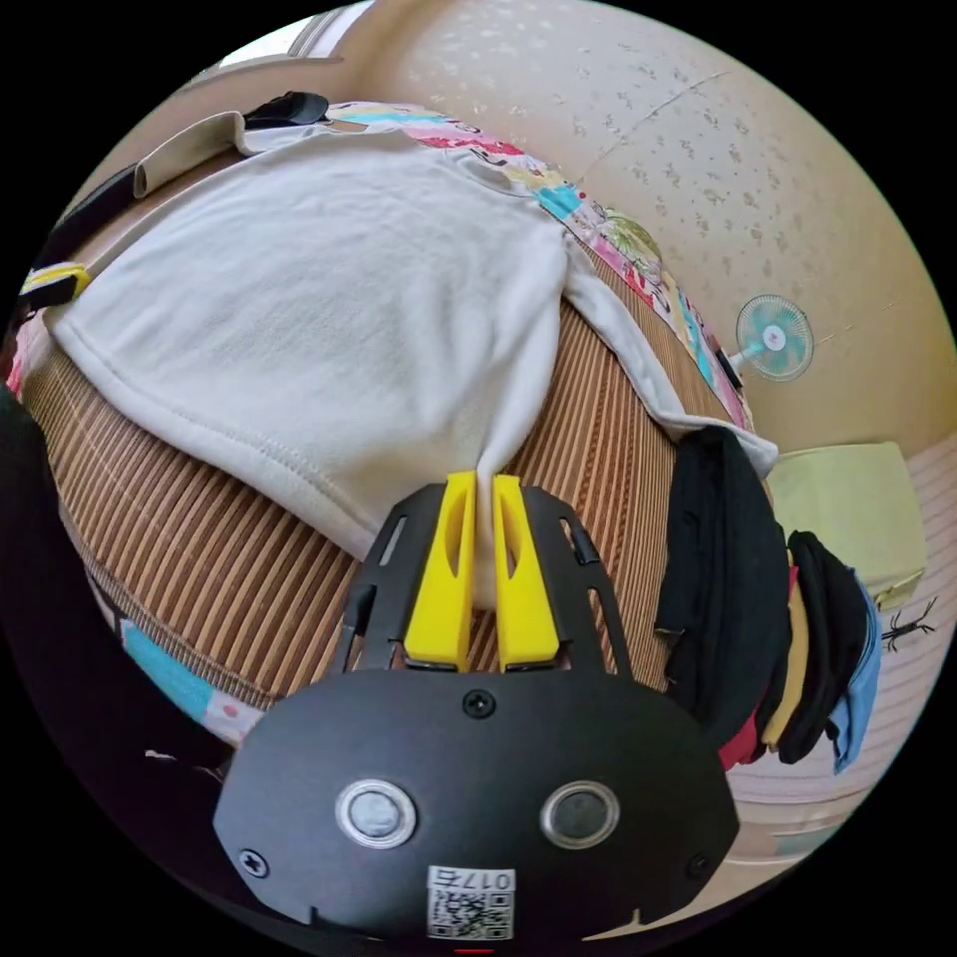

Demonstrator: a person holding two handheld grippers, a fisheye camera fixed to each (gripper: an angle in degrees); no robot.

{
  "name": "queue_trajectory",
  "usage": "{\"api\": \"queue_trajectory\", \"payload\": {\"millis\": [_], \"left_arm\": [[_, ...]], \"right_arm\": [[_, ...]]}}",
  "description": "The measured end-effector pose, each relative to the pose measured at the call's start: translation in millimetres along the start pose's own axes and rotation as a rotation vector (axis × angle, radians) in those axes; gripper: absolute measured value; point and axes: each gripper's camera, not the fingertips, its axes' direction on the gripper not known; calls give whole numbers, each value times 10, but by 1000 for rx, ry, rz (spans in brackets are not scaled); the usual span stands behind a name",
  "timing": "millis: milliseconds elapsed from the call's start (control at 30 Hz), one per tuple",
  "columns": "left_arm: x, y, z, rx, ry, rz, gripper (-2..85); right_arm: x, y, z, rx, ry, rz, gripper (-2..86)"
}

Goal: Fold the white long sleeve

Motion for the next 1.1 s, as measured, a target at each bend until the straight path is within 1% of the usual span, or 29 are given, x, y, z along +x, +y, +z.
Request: {"api": "queue_trajectory", "payload": {"millis": [33, 133, 233, 267, 333, 400, 467, 500, 533, 567, 633, 733, 767, 833, 867, 900, 933, 967, 1000, 1033, 1100], "left_arm": [[-17, 221, -81, 26, 7, -19, 42], [-88, 711, -241, 99, 35, -118, 41], [-145, 1025, -329, 151, 75, -228, 43], [-166, 1048, -342, 147, 86, -250, 44], [-302, 1005, -431, 83, 110, -370, 48], [-363, 812, -569, 45, 94, -422, 50], [-313, 443, -754, 44, 80, -381, 51], [-234, 100, -826, 9, 94, -327, 59], [-107, -284, -838, -49, 132, -247, 70], [-22, -490, -817, -92, 155, -199, 77], [392, -1275, -589, -278, 232, -23, 95], [950, -1981, -237, -391, 293, 102, 68], [1054, -2078, -183, -388, 286, 111, 60], [1435, -2324, 101, -317, 219, 161, 25], [1504, -2346, 225, -307, 192, 168, 15], [1625, -2339, 579, -338, 131, 186, 2], [1723, -2240, 1022, -441, 85, 216, -4], [1761, -2167, 1247, -523, 79, 222, -5], [1819, -2068, 1573, -670, 79, 196, -8], [1881, -2053, 1516, -625, 41, 193, -9], [2027, -2000, 1366, -529, -38, 310, -9]], "right_arm": [[74, 238, -92, 11, -76, 32, 37], [222, 870, -251, 80, -200, 152, 38], [223, 1385, -358, 159, -277, 274, 42], [221, 1459, -368, 173, -290, 296, 43], [226, 1639, -396, 220, -319, 355, 46], [197, 1659, -410, 221, -303, 333, 47], [137, 1631, -416, 203, -266, 293, 48], [89, 1614, -418, 194, -239, 275, 48], [40, 1607, -422, 189, -211, 255, 48], [18, 1607, -424, 187, -200, 247, 48], [-13, 1614, -425, 181, -189, 244, 47], [-1, 1606, -408, 169, -205, 235, 46], [12, 1604, -403, 166, -215, 240, 45], [64, 1613, -380, 166, -255, 261, 45], [75, 1621, -374, 170, -265, 265, 44], [97, 1640, -362, 180, -286, 276, 44], [109, 1657, -353, 194, -310, 276, 43], [112, 1664, -349, 201, -317, 273, 43], [109, 1668, -344, 211, -321, 259, 42], [105, 1651, -346, 209, -322, 235, 43], [120, 1569, -356, 180, -324, 205, 46]]}}
